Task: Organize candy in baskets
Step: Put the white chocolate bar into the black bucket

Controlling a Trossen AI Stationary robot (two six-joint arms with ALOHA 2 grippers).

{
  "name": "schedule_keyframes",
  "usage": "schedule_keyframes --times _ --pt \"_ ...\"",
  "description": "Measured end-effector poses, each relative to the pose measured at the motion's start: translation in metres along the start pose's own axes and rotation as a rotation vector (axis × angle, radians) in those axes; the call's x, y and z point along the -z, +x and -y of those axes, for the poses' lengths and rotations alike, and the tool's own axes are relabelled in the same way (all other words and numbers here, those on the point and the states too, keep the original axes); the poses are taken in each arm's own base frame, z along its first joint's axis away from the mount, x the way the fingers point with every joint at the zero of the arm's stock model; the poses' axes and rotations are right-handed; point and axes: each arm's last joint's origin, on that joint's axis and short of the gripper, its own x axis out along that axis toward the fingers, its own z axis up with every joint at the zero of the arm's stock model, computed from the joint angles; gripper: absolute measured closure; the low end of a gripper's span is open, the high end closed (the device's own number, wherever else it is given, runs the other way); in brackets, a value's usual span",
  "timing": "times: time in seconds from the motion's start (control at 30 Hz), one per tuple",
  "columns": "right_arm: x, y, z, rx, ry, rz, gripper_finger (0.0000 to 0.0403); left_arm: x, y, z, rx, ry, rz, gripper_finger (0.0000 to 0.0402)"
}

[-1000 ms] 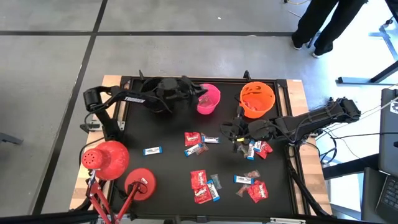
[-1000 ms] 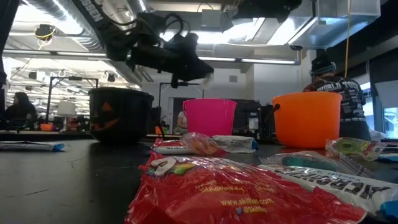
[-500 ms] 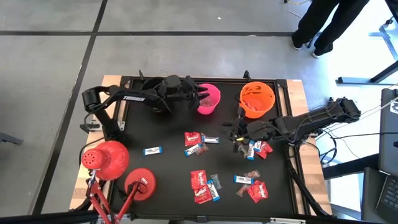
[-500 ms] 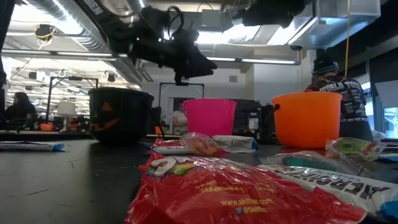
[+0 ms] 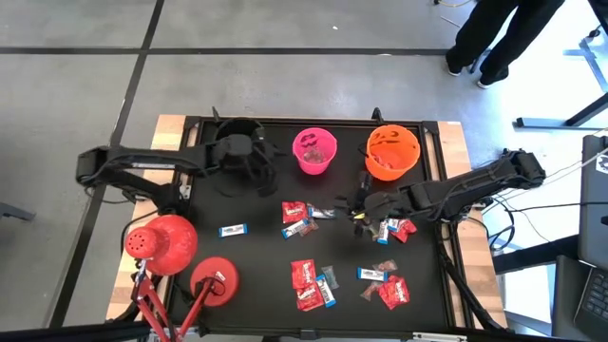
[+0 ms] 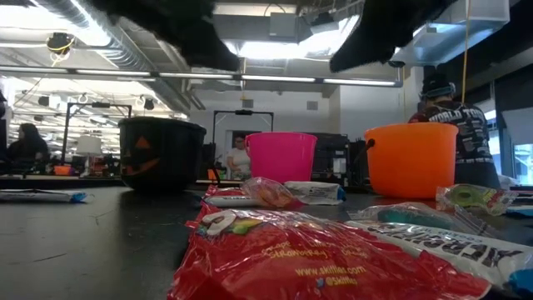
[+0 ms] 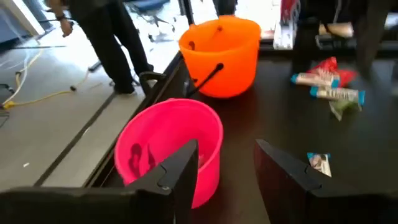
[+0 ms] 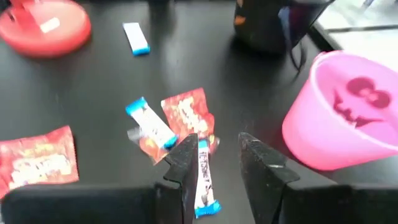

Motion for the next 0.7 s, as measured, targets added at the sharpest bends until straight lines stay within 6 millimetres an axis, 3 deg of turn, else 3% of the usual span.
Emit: schedule_keyframes --times 0.17,0.37,0.7 --pt "0.014 0.025 -0.009 -0.002 -0.039 -0.091 0.0292 0.026 -0.031 0.001 0.017 -0.177 0.138 0.0256" --pt "0.034 0.052 -0.018 -0.005 -0.086 -0.206 0.0292 0.058 -0.049 0.015 0.066 -0.285 0.188 0.0256" --pt "0.059 0.085 -0.012 -0.009 -0.089 -0.358 0.0292 0.059 -0.065 0.031 0.083 -0.256 0.231 0.0257"
